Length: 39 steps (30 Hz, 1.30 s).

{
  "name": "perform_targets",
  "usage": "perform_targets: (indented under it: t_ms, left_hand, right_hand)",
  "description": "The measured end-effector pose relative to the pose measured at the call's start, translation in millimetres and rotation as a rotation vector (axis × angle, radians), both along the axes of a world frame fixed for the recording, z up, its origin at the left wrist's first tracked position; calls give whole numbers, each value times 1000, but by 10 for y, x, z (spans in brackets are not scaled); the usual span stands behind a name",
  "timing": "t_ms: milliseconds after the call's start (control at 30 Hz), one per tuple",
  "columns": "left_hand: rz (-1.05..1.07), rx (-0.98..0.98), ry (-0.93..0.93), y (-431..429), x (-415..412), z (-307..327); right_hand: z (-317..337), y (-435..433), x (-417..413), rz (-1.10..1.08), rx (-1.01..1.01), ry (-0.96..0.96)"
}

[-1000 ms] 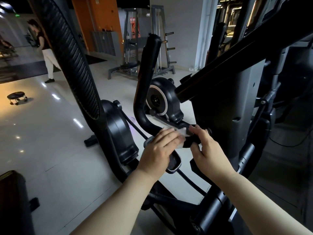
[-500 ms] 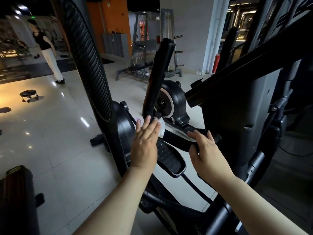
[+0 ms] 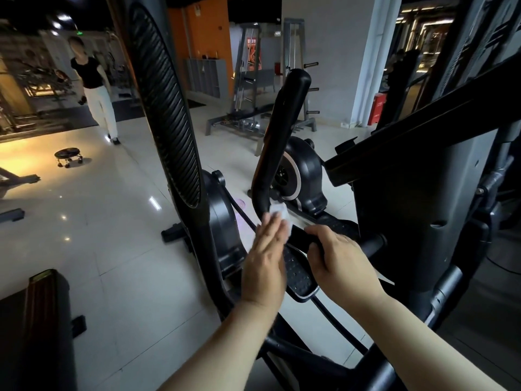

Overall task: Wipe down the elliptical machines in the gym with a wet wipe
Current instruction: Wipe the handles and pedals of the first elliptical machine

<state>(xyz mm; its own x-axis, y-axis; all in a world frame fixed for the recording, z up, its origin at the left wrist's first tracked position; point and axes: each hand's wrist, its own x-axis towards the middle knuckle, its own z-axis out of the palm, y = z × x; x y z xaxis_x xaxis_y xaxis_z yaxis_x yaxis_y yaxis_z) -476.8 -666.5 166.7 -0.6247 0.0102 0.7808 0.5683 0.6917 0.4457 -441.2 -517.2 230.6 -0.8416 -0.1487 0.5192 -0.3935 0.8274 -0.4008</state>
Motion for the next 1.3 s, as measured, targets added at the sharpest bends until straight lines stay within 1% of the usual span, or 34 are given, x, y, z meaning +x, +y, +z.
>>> perform_targets:
  t_ms: [67, 133, 267, 333, 400, 467, 533, 600, 633, 700, 733, 833, 900, 967, 1033, 1133, 1200, 1233, 1300]
  left_hand:
    - [-80, 25, -2, 46, 166, -115]
    - [-88, 110, 50, 10, 181, -38]
    - [99, 385, 175, -90, -161, 428]
    - [145, 442, 136, -52, -284, 483]
    - [146, 408, 78, 23, -255, 335]
    - [110, 367, 66, 74, -137, 117]
    - [98, 434, 53, 56, -79, 98]
    - [135, 522, 116, 32, -141, 355]
    - [136, 533, 170, 22, -201, 546]
    - [116, 480, 252, 12, -350, 863]
    - [106, 456, 255, 15, -424, 937]
    - [96, 438, 165, 58, -464, 775]
    - [128, 470, 111, 69, -381, 550]
    - [139, 532, 86, 51, -350, 525]
    - [130, 577, 124, 45, -377, 757]
    - [37, 504, 227, 108, -420, 1211]
    - [29, 442, 209, 157, -456, 1252]
    - [41, 447, 180, 165, -477, 1197]
    - [63, 549, 86, 161, -473, 1058]
  right_hand:
    - [14, 2, -8, -12, 7, 2]
    - [41, 2, -11, -25, -2, -19]
    - [102, -50, -65, -52, -39, -133]
    - [132, -86, -101, -48, -41, -188]
    - [155, -111, -122, -40, -24, -209]
    - [151, -121, -128, -24, 8, -205]
    - [146, -117, -123, -20, 12, -206]
    - [144, -112, -133, -29, 1, -221]
    - [149, -115, -139, -35, 0, -228]
    - [162, -124, -138, -37, 5, -247]
    - [171, -127, -134, -35, 6, -255]
    - [211, -114, -108, -26, 11, -288]
    - [226, -105, -106, -20, 15, -306]
    - [236, -101, -118, -6, 3, -320]
    - [245, -109, -139, 7, -19, -333]
    - [289, -127, -173, 28, -89, -352]
    - [360, -156, -196, 52, -165, -321]
    - [413, -168, -216, 68, -208, -279]
    - [564, -213, -266, 91, -286, -175]
